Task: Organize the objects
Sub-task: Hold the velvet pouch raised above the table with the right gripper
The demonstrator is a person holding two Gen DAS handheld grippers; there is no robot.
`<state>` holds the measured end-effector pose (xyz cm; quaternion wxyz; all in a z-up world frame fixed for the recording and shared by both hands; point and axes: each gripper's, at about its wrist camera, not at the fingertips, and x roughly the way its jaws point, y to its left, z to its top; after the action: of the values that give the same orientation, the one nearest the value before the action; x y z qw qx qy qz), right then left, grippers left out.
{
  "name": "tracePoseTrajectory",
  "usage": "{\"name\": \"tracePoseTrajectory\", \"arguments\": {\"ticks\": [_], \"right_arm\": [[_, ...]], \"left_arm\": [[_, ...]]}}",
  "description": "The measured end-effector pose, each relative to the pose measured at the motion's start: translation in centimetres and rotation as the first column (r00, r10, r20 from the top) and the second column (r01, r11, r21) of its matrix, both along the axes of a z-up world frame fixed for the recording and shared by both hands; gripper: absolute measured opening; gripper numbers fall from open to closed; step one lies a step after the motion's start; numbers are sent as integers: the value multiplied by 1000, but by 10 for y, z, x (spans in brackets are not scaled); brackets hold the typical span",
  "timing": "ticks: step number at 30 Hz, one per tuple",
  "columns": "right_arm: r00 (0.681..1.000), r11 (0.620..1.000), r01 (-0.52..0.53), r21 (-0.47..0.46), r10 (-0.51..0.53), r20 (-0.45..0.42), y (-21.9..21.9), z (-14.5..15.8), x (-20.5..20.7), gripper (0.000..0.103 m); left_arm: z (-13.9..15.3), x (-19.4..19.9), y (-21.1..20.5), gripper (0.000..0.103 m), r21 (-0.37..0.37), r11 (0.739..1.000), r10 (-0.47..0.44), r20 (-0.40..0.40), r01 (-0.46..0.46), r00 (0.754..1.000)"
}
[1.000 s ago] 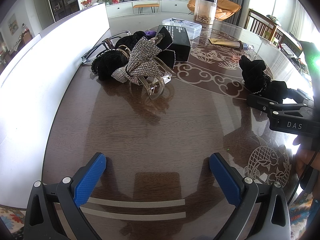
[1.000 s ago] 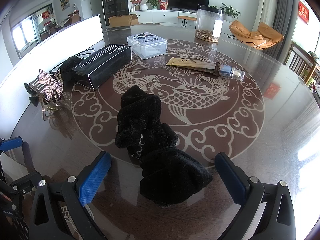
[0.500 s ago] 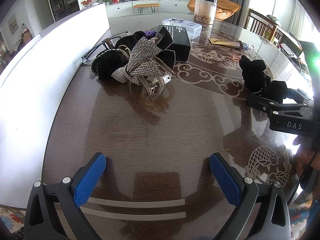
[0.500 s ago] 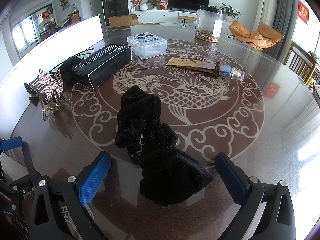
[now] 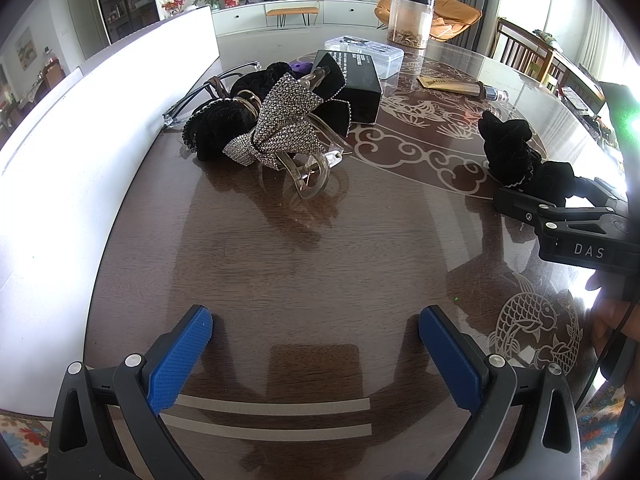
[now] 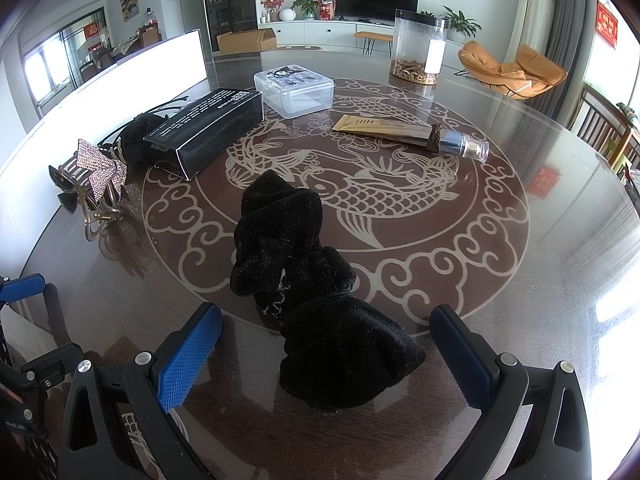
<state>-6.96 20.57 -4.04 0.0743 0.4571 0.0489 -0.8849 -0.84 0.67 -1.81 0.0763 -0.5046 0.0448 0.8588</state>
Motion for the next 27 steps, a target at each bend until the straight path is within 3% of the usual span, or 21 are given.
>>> {"name": "tracePoseTrajectory", "arguments": {"ticks": [23,25,26,27], "right_arm": [[1000,1000,0,0,0,0,0,0,0,103],[1000,1000,0,0,0,0,0,0,0,103],[1000,1000,0,0,0,0,0,0,0,103],[1000,1000,0,0,0,0,0,0,0,103]], "left_arm": [[1,0,-2,103,0,1000,-2,26,2,1000],[7,1,-14,103,91,996,21,35,-24,999],[15,3,-27,103,180,982,52,25,-55,998],[18,5,-35,103,223,972,76,22,-79,997]]}}
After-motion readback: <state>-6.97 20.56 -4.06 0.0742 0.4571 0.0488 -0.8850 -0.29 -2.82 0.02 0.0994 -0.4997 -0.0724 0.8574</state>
